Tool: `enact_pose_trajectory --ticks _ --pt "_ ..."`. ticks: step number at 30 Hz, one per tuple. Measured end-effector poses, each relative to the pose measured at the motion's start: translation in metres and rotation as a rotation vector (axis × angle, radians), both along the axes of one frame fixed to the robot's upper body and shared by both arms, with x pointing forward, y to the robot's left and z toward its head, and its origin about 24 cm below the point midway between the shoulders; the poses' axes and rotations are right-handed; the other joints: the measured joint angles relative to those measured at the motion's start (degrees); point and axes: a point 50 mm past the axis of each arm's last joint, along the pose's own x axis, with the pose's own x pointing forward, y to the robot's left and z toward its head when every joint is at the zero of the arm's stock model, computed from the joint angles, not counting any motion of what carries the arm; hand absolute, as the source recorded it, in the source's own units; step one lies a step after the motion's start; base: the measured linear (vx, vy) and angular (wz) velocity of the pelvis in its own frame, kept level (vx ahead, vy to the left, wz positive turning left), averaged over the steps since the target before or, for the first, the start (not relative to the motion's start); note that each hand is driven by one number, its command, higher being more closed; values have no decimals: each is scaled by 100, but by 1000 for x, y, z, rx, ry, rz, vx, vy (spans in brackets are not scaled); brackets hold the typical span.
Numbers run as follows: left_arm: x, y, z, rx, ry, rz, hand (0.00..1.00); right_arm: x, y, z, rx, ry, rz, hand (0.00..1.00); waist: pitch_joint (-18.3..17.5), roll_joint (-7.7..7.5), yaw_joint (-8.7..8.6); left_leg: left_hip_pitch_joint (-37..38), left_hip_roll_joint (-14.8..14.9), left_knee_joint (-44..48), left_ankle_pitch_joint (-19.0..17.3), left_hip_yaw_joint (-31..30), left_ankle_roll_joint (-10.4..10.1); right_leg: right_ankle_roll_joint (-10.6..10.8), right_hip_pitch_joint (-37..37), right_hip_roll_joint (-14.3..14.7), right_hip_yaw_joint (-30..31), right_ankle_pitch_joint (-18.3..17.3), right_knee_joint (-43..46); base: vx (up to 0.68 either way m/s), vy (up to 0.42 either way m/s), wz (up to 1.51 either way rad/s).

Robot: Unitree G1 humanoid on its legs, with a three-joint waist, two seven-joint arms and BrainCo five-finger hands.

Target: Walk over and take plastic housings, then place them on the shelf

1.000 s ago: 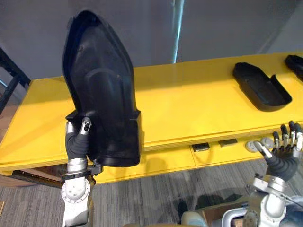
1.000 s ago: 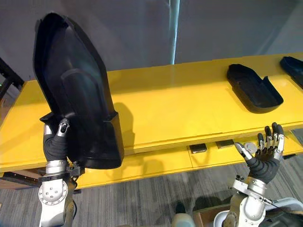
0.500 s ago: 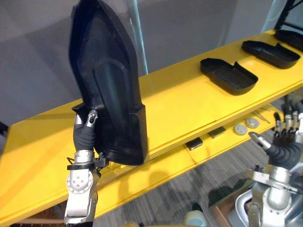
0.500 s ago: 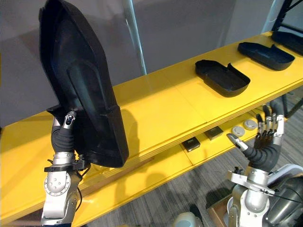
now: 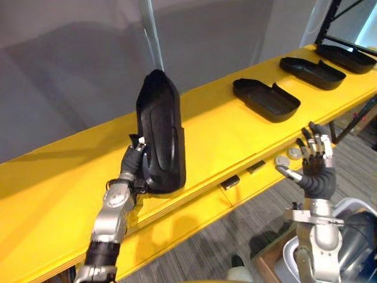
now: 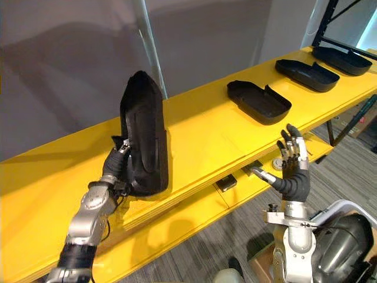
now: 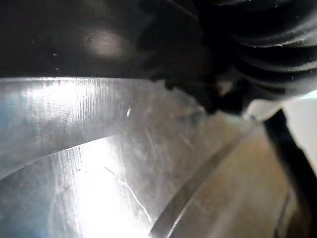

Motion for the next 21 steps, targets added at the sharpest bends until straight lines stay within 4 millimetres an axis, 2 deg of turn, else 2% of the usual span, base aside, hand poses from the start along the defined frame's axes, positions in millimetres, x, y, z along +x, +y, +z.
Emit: enact_pose_trajectory --ticks 4,6,8,10,12,19,20,21 --pt "23 12 6 -9 73 54 100 2 6 -2 -16 19 82 0 50 74 -181 17 0 -137 76 38 -18 -9 -72 30 49 16 -10 5 -11 -2" --pt "33 15 -2 -29 146 70 100 4 11 -2 -30 24 131 0 57 81 -279 39 -10 -207 105 62 -19 -16 -63 31 81 61 -82 13 -21 -7" --pt "36 17 -11 -32 212 97 100 6 17 -2 -43 22 173 0 84 72 -302 121 -20 -289 125 169 -19 -22 -62 39 166 92 -125 6 -5 -19" --pt "38 18 -17 -26 262 116 100 7 23 -2 -44 22 200 0 102 61 -407 121 -28 -291 125 169 -18 -21 -61 32 166 94 -132 -1 -3 -7" --pt "42 17 -11 -45 254 116 100 7 24 -2 -50 24 213 0 124 51 -433 125 -25 -290 126 169 -18 -22 -56 32 166 94 -132 0 0 0" --pt "48 14 -6 -74 285 96 100 8 33 -7 -47 58 263 0 303 13 -471 204 -11 -295 132 188 -24 -66 23 28 177 96 -189 -42 -21 -3" --pt "48 15 -6 -70 283 95 0 8 34 -7 -47 58 265 0 312 4 -471 200 -11 -296 135 188 -30 -70 23 28 177 100 -200 -51 -19 -1" --pt "49 16 -4 -63 280 94 0 8 35 -7 -46 59 270 0 327 -15 -472 200 -12 -296 138 187 -35 -64 24 33 174 107 -202 -33 -24 0"
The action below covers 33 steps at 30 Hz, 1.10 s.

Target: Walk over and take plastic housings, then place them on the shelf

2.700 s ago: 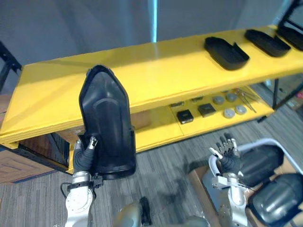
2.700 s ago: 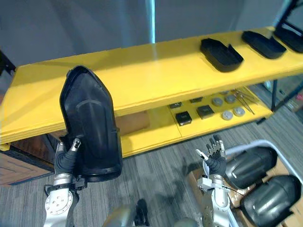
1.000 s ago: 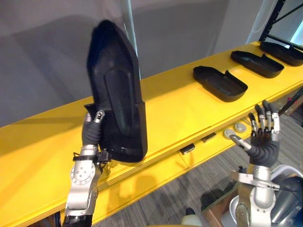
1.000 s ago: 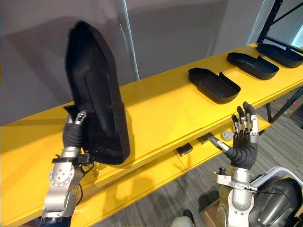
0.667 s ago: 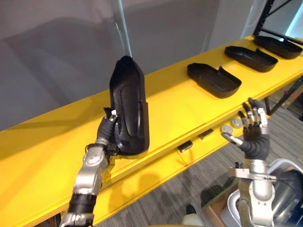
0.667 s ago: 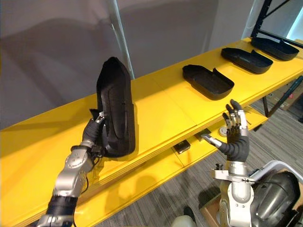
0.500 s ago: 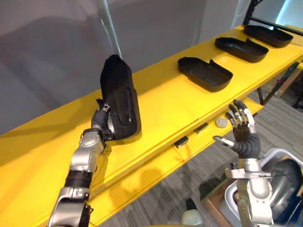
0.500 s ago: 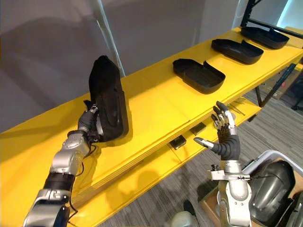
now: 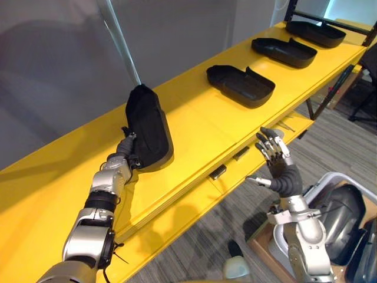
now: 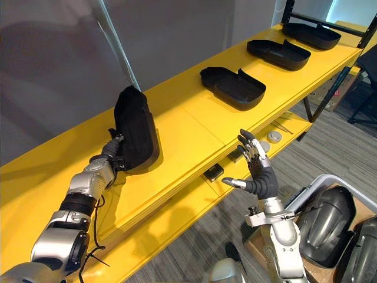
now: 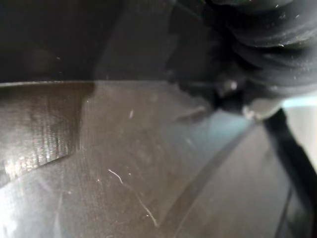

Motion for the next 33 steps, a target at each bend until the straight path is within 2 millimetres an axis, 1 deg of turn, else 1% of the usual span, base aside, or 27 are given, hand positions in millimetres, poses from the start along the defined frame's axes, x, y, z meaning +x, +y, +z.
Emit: enact_pose_trajectory --ticks 7,14,16,21,23,26,27,29,30,31,32,33 --pt "5 -1 5 12 -9 -6 0 0 2 0 3 3 9 0 22 -36 3 -8 -5 -10 2 -16 -4 23 3 1 -23 16 -3 0 0 0" --pt "6 -2 11 21 -38 -77 0 0 3 -1 7 5 14 0 60 -99 19 1 -3 -10 2 -44 -4 24 62 -4 -55 28 -48 -3 -5 1" --pt "6 -1 12 -4 -44 -90 0 2 4 -6 59 35 35 0 71 -118 21 17 4 -10 2 -62 -4 22 108 -3 -82 41 -84 -12 -19 4" --pt "4 -3 14 -23 -66 -142 0 3 8 -12 84 74 60 0 77 -129 24 5 10 -10 4 -164 -6 22 180 -9 -193 45 -118 -15 -22 9" --pt "4 -5 15 -21 -69 -162 0 3 8 -12 85 75 56 0 73 -137 41 11 20 -10 5 -189 -8 16 218 -6 -221 49 -150 -11 -27 8" --pt "4 -6 21 31 -91 -194 0 5 8 -11 92 68 44 0 72 -138 148 3 56 -15 8 -194 -13 4 228 3 -235 62 -181 -5 -10 1" --pt "5 -4 28 86 -113 -199 0 6 8 -10 97 68 37 0 69 -143 176 2 61 -15 9 -216 -15 5 249 4 -263 63 -188 -13 -31 11" --pt "4 8 48 220 -172 -187 0 8 12 -10 105 67 39 0 63 -152 186 2 71 -9 14 -299 -22 4 307 7 -353 63 -191 -15 -29 15" --pt "3 15 60 295 -214 -175 0 10 14 -11 107 71 42 0 56 -163 210 -1 74 -8 16 -308 -25 4 311 9 -360 63 -191 -25 -26 9" --pt "1 26 78 377 -276 -144 0 11 16 -10 109 71 48 0 50 -167 240 -4 70 -10 20 -320 -28 5 318 17 -380 65 -189 -29 -22 6" --pt "0 29 87 414 -307 -132 0 11 16 -11 111 72 44 0 38 -168 260 -4 52 -9 22 -336 -28 9 328 17 -403 68 -187 -28 -22 10" --pt "-2 34 103 489 -361 -123 0 10 15 -12 113 78 34 0 -17 -157 306 -9 52 -13 27 -367 -25 10 346 16 -482 68 -187 -17 -19 11"
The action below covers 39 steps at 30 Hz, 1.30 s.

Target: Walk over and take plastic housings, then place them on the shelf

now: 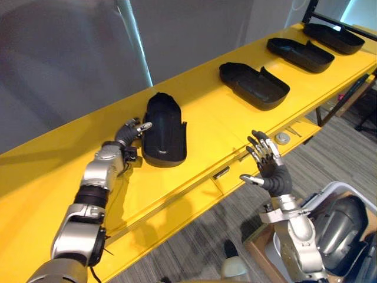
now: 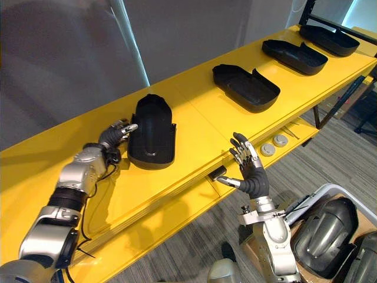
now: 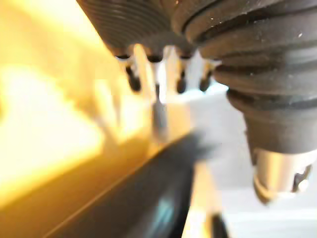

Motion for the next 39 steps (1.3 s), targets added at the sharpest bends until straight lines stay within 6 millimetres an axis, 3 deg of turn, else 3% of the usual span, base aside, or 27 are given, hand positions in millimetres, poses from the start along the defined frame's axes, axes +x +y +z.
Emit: enact_pose_trajectory --ticks 4,10,15,17,20,22,23,24,31,35,39 --pt "-5 -1 35 97 -150 2 0 0 0 -1 5 7 -30 0 -275 53 95 -5 -21 -30 12 -159 13 0 95 -17 -248 -2 1 -11 -30 20" --pt "-13 -7 64 155 -295 -8 0 0 4 -2 -11 15 -52 0 -363 89 189 -5 -60 -244 210 -309 12 -14 117 -30 -498 -13 1 -41 -35 13" --pt "-39 -15 83 25 -471 -89 0 2 4 -2 -5 17 -67 0 -433 194 231 4 -64 -433 352 -437 -2 -24 126 -14 -640 -17 1 -36 -45 13" --pt "-55 -17 75 -122 -542 -113 0 2 4 -1 -3 17 -68 0 -509 253 279 14 -63 -482 377 -476 -4 -27 148 -10 -682 -19 -3 -4 -31 14" --pt "-92 -21 32 -345 -630 -47 0 3 4 -1 28 21 -113 0 -620 292 400 23 -61 -526 403 -555 -7 -27 194 -7 -805 -19 -7 -5 -21 13" --pt "-128 -27 -1 -480 -695 94 0 3 2 -1 63 22 -201 0 -618 186 539 76 -57 -581 448 -593 -15 -37 251 3 -831 -25 -15 -32 -24 10" --pt "-136 -27 -7 -484 -705 134 0 3 1 -1 71 22 -223 0 -631 151 581 90 -56 -581 450 -601 -16 -42 273 4 -841 -30 -21 0 0 0" --pt "-187 -17 -5 -369 -902 284 0 -1 -24 26 134 -105 -367 0 -468 -105 830 219 -66 -860 615 -758 -39 -88 366 -2 -1110 -109 -9 0 0 0" --pt "-186 -17 -6 -374 -897 285 0 -1 -23 26 133 -105 -363 0 -344 -144 849 206 -65 -790 593 -781 -33 -87 394 -4 -1118 -108 6 0 0 0" --pt "-182 -15 -19 -403 -838 329 0 -1 -21 26 127 -106 -337 0 -149 -166 958 210 -78 -757 580 -784 -25 -85 408 -19 -1125 -106 17 -32 2 -1" --pt "-182 -9 -44 -437 -733 445 0 8 6 25 120 -99 -187 0 -121 -186 1106 167 -75 -757 579 -799 -26 -91 380 -18 -1152 -111 16 0 -1 3"
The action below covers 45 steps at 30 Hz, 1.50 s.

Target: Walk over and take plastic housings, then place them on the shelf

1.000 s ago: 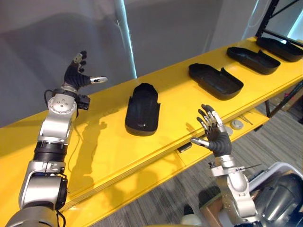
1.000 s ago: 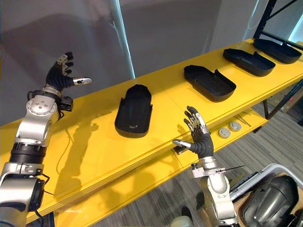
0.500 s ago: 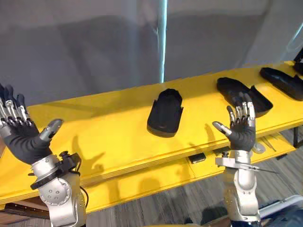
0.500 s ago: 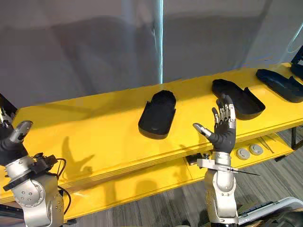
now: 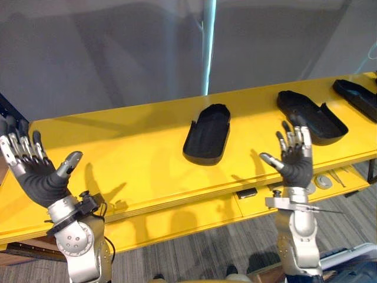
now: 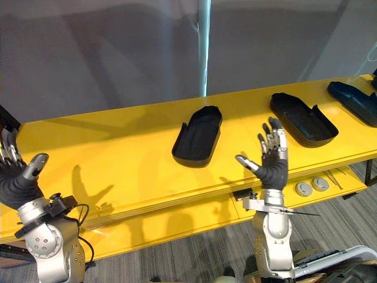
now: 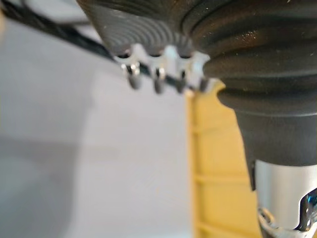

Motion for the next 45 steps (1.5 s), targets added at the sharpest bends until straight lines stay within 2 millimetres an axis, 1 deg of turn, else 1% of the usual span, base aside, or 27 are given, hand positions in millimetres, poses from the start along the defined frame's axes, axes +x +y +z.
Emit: enact_pose_trajectory --ticks 2,3,4,5,6,7,9,11,14,16,18,20,21,23,26,28,30,31,33,36,38,41,45 --pt "0 3 -6 -46 20 51 0 16 25 -2 -20 9 115 0 28 -62 111 -154 2 48 10 -167 -8 -4 7 -2 -215 -2 -2 -1 -14 38" --pt "0 3 -7 -46 27 63 0 22 33 -1 -29 13 149 0 48 -84 208 -176 11 72 10 -245 -9 -5 46 7 -282 -2 -3 14 -19 41" --pt "0 4 -9 -41 37 73 0 25 38 -1 -34 15 167 0 58 -92 260 -177 12 73 9 -297 -9 -8 101 10 -333 -6 -9 38 -21 31" --pt "-1 5 -11 -43 49 81 0 31 44 0 -44 19 187 0 58 -93 348 -168 15 84 14 -359 -16 -5 165 13 -467 -9 -9 56 -28 48" --pt "-5 9 -14 -49 65 107 0 40 52 7 -57 11 214 0 55 -96 455 -163 9 94 13 -494 -16 -6 277 14 -700 -10 -2 51 -21 42" --pt "-6 10 -14 -50 68 111 0 42 54 8 -58 8 217 0 55 -96 479 -162 7 93 13 -511 -16 -6 286 14 -733 -10 0 33 -11 38" --pt "-10 12 -18 -29 96 86 0 48 59 14 -42 -2 216 0 50 -105 585 -167 3 89 13 -635 -14 -7 343 14 -930 -10 54 21 1 25" --pt "-10 10 -19 -8 100 44 0 49 64 15 -34 9 230 0 42 -119 660 -154 -2 90 4 -652 -1 -15 355 6 -944 -15 96 8 12 11" --pt "-8 6 -17 4 82 -24 0 49 83 11 -35 39 295 0 14 -163 661 -155 -17 90 2 -651 3 -26 355 -9 -950 -22 98 -11 2 -1" --pt "-3 -4 -18 2 75 -107 0 51 102 3 -35 94 361 0 -5 -193 657 -152 -14 90 1 -622 1 -108 346 -8 -951 -78 99 -36 -4 -7" --pt "1 -11 -18 -2 73 -154 0 51 116 -2 -25 136 394 0 -7 -195 656 -153 -1 91 2 -607 -2 -106 332 0 -951 -100 103 -31 -10 -6" --pt "4 -20 -19 -14 72 -203 0 50 134 -13 -10 212 411 0 -18 -175 654 -165 29 95 14 -585 -20 -113 283 18 -927 -106 134 -34 -11 -7" --pt "5 -21 -19 -16 72 -211 0 49 137 -16 -7 236 407 0 -19 -172 649 -164 30 97 15 -583 -21 -115 280 17 -925 -108 141 -25 0 -5" --pt "7 -26 -20 -24 70 -236 0 47 149 -34 -7 331 387 0 -23 -171 645 -166 32 108 15 -565 -22 -128 255 13 -916 -115 175 -17 9 -4" --pt "9 -31 -21 -56 62 -268 0 43 161 -52 -26 430 368 0 -29 -172 647 -196 37 129 11 -505 -22 -146 187 6 -894 -126 200 -13 12 -6" --pt "10 -35 -21 -63 66 -287 0 41 163 -60 -43 467 343 0 -58 -168 644 -281 37 179 0 -500 -18 -145 129 2 -896 -124 201 -4 7 -2" --pt "12 -40 -24 -80 83 -314 0 42 158 -74 -55 527 277 0 -84 -131 644 -282 36 184 1 -499 -18 -142 128 -1 -898 -122 202 0 0 0" --pt "13 -41 -25 -84 88 -319 0 43 157 -76 -57 540 258 0 -92 -116 643 -283 36 184 1 -499 -18 -142 127 -1 -897 -121 202 0 0 0" --pt "15 -45 -31 -98 109 -336 0 45 148 -86 -79 579 174 0 -138 -34 641 -313 34 184 1 -501 -18 -140 104 -4 -901 -120 202 0 0 0" --pt "16 -49 -33 -133 111 -356 0 49 141 -87 -71 582 116 0 -161 59 635 -367 31 197 2 -531 -18 -132 75 -4 -913 -112 201 3 6 5" --pt "15 -49 -35 -143 118 -355 0 53 136 -87 -88 576 52 0 -172 162 630 -364 24 196 2 -554 -17 -131 85 -7 -916 -112 202 0 0 0" --pt "14 -49 -37 -152 128 -357 0 59 129 -83 -75 564 -37 0 -131 271 636 -371 17 196 14 -575 -19 -129 88 -12 -923 -111 203 -6 3 1" --pt "14 -49 -38 -181 122 -366 0 63 118 -81 -44 556 -121 0 -76 374 636 -372 9 190 29 -583 -14 -128 83 -21 -930 -113 219 0 0 0"
